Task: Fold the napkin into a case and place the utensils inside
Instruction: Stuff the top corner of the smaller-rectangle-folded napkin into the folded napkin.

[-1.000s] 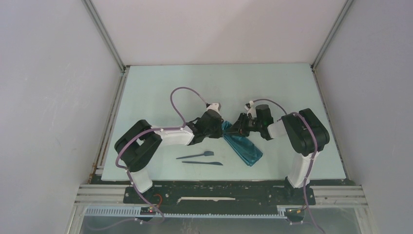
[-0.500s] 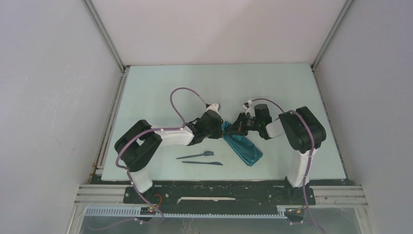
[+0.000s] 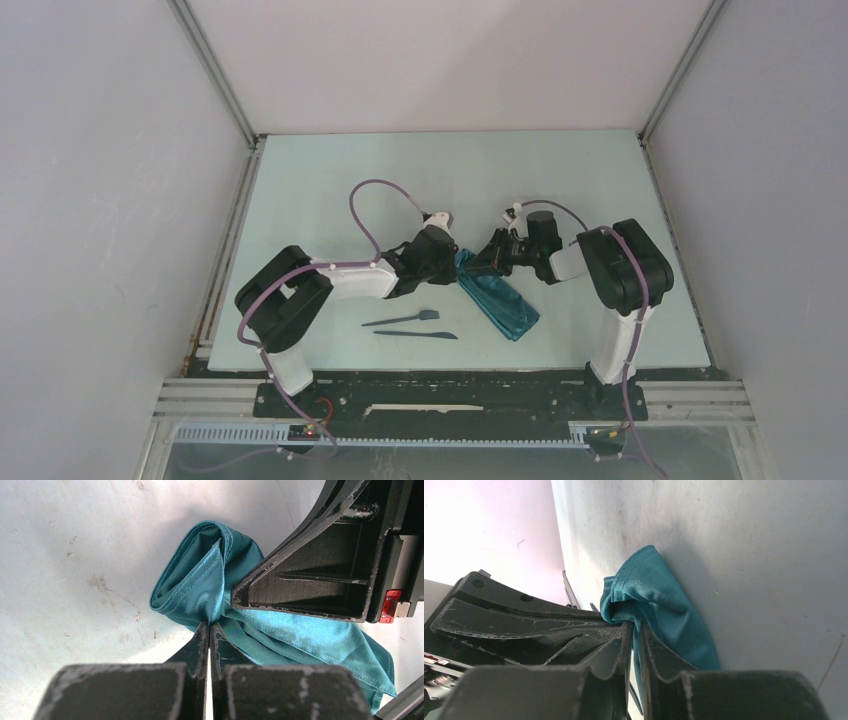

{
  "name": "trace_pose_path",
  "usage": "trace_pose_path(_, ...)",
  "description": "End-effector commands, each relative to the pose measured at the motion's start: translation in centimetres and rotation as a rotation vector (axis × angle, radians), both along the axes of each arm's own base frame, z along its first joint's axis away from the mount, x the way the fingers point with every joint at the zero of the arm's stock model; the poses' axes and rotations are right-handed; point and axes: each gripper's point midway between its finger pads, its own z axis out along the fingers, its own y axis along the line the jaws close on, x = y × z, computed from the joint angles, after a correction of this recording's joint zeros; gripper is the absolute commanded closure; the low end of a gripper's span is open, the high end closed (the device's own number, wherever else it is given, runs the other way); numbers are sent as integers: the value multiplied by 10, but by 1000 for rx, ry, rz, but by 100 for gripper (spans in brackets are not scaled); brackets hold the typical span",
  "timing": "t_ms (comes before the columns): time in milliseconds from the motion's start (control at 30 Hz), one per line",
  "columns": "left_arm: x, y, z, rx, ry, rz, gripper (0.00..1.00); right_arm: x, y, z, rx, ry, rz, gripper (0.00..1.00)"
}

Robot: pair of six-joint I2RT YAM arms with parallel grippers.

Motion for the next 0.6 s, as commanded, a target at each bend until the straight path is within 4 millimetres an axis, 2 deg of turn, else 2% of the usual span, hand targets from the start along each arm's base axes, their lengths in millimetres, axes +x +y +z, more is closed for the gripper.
trace_pose_path(0, 7, -7, 28, -66, -52, 0, 100, 8, 6, 15, 17, -60, 17, 86)
trace_pose_path(133, 7, -8, 29, -69, -52, -3, 100, 8, 20, 8, 21, -50, 39, 92)
trace_pose_path(267, 7, -7, 29, -66, -55, -2, 100, 6, 37, 0, 34, -37, 69, 93)
trace_pose_path(367, 9, -8, 28, -68, -51, 3, 100, 5, 50, -14, 25, -21, 80, 92)
trace_pose_path(500, 11, -8, 26, -63, -40, 13, 100, 2, 52, -25, 33, 20, 71, 90)
trace_pose_path(567, 12, -8, 26, -60, -33, 13, 100, 2, 45, -13, 53, 8, 65, 86)
